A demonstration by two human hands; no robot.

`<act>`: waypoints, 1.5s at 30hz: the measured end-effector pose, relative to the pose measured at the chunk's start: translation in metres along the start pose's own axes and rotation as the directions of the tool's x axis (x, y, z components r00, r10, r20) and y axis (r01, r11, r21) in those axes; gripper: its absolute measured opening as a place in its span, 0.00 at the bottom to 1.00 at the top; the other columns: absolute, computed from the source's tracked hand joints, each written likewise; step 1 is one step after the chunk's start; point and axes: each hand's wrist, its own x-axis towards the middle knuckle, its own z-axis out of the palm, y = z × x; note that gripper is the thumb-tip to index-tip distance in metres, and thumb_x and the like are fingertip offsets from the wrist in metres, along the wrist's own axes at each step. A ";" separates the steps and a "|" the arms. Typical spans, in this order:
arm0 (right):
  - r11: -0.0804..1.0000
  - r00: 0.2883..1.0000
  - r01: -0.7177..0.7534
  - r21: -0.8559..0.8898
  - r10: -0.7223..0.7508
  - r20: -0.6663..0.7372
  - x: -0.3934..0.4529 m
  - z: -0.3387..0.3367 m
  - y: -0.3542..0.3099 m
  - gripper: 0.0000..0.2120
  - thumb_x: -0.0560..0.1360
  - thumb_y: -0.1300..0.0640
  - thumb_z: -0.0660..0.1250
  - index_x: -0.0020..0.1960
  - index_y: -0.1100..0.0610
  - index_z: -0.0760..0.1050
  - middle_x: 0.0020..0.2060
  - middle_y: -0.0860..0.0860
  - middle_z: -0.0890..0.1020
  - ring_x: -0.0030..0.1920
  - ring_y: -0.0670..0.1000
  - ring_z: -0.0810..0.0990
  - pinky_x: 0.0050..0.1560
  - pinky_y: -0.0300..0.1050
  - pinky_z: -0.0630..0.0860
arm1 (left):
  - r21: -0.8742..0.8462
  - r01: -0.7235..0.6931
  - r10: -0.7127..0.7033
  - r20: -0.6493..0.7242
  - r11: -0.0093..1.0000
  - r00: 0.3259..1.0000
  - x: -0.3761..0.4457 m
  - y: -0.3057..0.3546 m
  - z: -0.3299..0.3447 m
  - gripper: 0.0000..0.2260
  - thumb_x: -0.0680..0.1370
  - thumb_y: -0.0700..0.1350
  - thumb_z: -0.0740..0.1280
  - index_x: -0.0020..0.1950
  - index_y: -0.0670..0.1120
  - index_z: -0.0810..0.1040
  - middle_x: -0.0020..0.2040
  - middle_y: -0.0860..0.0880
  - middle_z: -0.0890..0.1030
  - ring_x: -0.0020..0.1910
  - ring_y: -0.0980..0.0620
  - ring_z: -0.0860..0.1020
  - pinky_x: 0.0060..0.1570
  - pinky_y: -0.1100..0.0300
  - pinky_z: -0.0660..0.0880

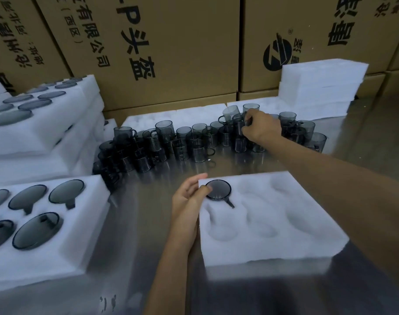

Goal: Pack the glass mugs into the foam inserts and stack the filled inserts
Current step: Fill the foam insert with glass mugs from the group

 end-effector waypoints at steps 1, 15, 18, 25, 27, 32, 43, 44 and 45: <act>0.999 0.999 0.030 0.028 -0.029 -0.034 -0.006 -0.002 0.000 0.09 0.76 0.58 0.65 0.55 0.53 0.75 0.49 0.54 0.82 0.54 0.59 0.79 0.54 0.48 0.74 | -0.006 0.007 -0.007 0.005 1.000 1.000 0.000 0.000 0.000 0.11 0.76 0.38 0.70 0.54 0.51 0.84 0.50 0.47 0.86 0.47 0.49 0.85 0.43 0.58 0.81; 0.749 0.842 0.532 0.394 -0.419 -0.339 -0.199 -0.045 0.025 0.08 0.72 0.62 0.75 0.46 0.55 0.76 0.63 0.43 0.77 0.64 0.39 0.75 0.61 0.37 0.71 | 0.143 -0.464 0.440 0.171 0.874 0.881 -0.035 0.044 0.036 0.18 0.75 0.31 0.68 0.58 0.51 0.81 0.56 0.54 0.84 0.59 0.59 0.80 0.58 0.68 0.75; 0.758 0.867 0.489 0.432 -0.367 -0.337 -0.216 -0.041 0.026 0.08 0.72 0.59 0.75 0.48 0.53 0.78 0.62 0.44 0.78 0.64 0.44 0.76 0.57 0.46 0.76 | 0.241 -0.504 0.431 0.298 0.829 0.852 -0.049 0.041 0.049 0.25 0.73 0.26 0.66 0.63 0.51 0.77 0.60 0.54 0.82 0.61 0.58 0.79 0.60 0.64 0.74; 0.701 0.889 0.448 0.555 -0.281 -0.363 -0.235 -0.037 0.024 0.14 0.76 0.57 0.69 0.60 0.47 0.75 0.54 0.40 0.79 0.54 0.45 0.80 0.53 0.44 0.78 | 0.439 -0.531 0.416 0.335 0.725 0.845 -0.057 0.033 0.048 0.30 0.73 0.40 0.76 0.71 0.56 0.71 0.59 0.64 0.79 0.59 0.64 0.78 0.54 0.69 0.75; 0.659 0.912 0.405 0.634 -0.240 -0.333 -0.236 -0.039 0.024 0.17 0.76 0.59 0.64 0.62 0.44 0.72 0.52 0.39 0.80 0.52 0.46 0.81 0.53 0.40 0.78 | 0.449 -0.509 0.407 0.309 0.734 0.860 -0.057 0.033 0.048 0.31 0.70 0.43 0.79 0.70 0.55 0.72 0.58 0.63 0.81 0.57 0.63 0.79 0.52 0.69 0.75; 0.628 0.934 0.336 0.702 -0.123 -0.337 -0.228 -0.045 0.029 0.19 0.77 0.65 0.60 0.63 0.49 0.75 0.54 0.45 0.78 0.50 0.45 0.80 0.49 0.31 0.73 | 0.480 -0.537 0.408 0.352 0.694 0.842 -0.055 0.035 0.046 0.31 0.69 0.40 0.80 0.68 0.56 0.74 0.61 0.59 0.77 0.61 0.60 0.77 0.59 0.64 0.75; 0.715 0.978 0.207 0.667 -0.131 -0.163 -0.215 -0.040 0.044 0.10 0.77 0.66 0.69 0.48 0.52 0.83 0.39 0.40 0.84 0.42 0.40 0.82 0.42 0.27 0.73 | 0.659 -0.500 0.369 0.341 0.562 0.864 -0.044 0.022 0.048 0.33 0.76 0.36 0.72 0.76 0.58 0.66 0.70 0.58 0.73 0.68 0.57 0.73 0.65 0.53 0.74; 0.721 0.980 0.199 0.664 -0.126 -0.157 -0.214 -0.039 0.045 0.10 0.77 0.66 0.69 0.48 0.52 0.83 0.38 0.40 0.84 0.42 0.41 0.82 0.42 0.27 0.74 | 0.661 -0.502 0.380 0.335 0.557 0.862 -0.042 0.021 0.049 0.32 0.76 0.35 0.71 0.75 0.56 0.67 0.70 0.57 0.73 0.67 0.56 0.74 0.65 0.52 0.74; 0.723 0.981 0.191 0.664 -0.121 -0.151 -0.214 -0.039 0.047 0.10 0.76 0.65 0.69 0.48 0.51 0.82 0.38 0.41 0.84 0.42 0.41 0.83 0.42 0.28 0.75 | 0.662 -0.505 0.385 0.334 0.553 0.860 -0.040 0.020 0.050 0.30 0.76 0.35 0.71 0.75 0.55 0.68 0.70 0.57 0.74 0.66 0.56 0.75 0.66 0.53 0.74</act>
